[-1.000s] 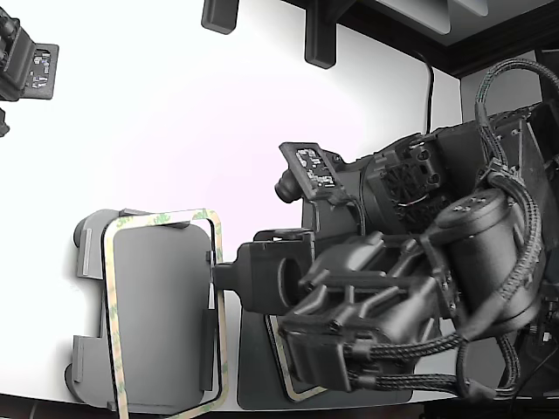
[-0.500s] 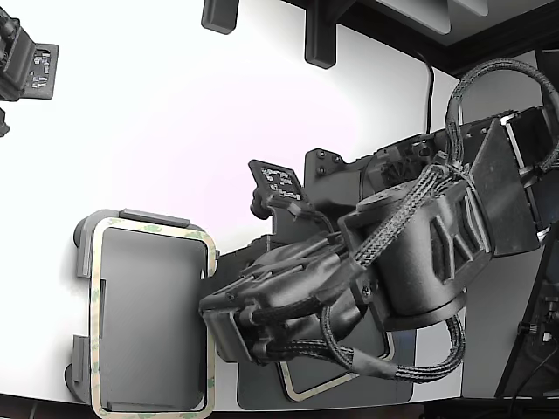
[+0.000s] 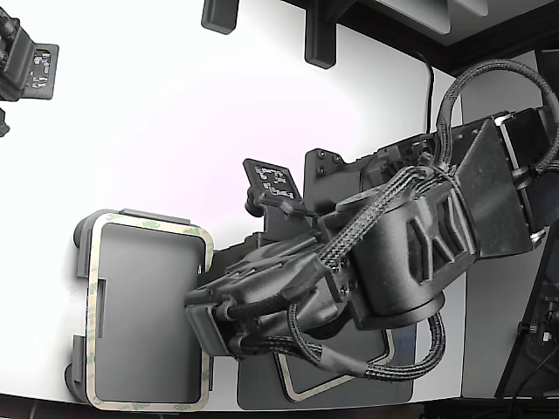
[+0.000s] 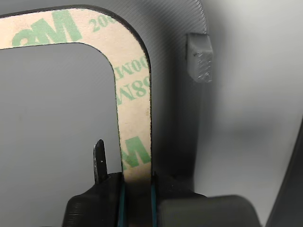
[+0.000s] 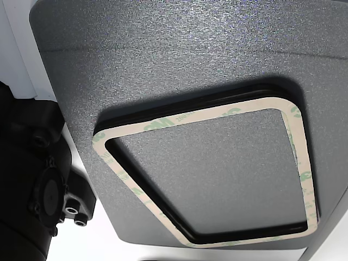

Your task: Grab top frame and put it into gray box.

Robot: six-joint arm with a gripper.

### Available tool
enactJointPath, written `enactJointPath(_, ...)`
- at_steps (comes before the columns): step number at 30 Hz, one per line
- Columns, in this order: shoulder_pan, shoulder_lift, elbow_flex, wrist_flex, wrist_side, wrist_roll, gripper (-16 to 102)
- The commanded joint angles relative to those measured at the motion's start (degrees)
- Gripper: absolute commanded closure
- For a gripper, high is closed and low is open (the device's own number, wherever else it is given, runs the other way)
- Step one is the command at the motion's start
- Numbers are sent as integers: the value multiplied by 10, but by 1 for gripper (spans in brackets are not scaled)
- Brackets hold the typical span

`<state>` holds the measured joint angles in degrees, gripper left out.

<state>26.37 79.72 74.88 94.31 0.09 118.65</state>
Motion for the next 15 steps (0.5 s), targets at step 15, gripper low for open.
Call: enactJointPath(15,-11,14,6,5,-4,-1,99)
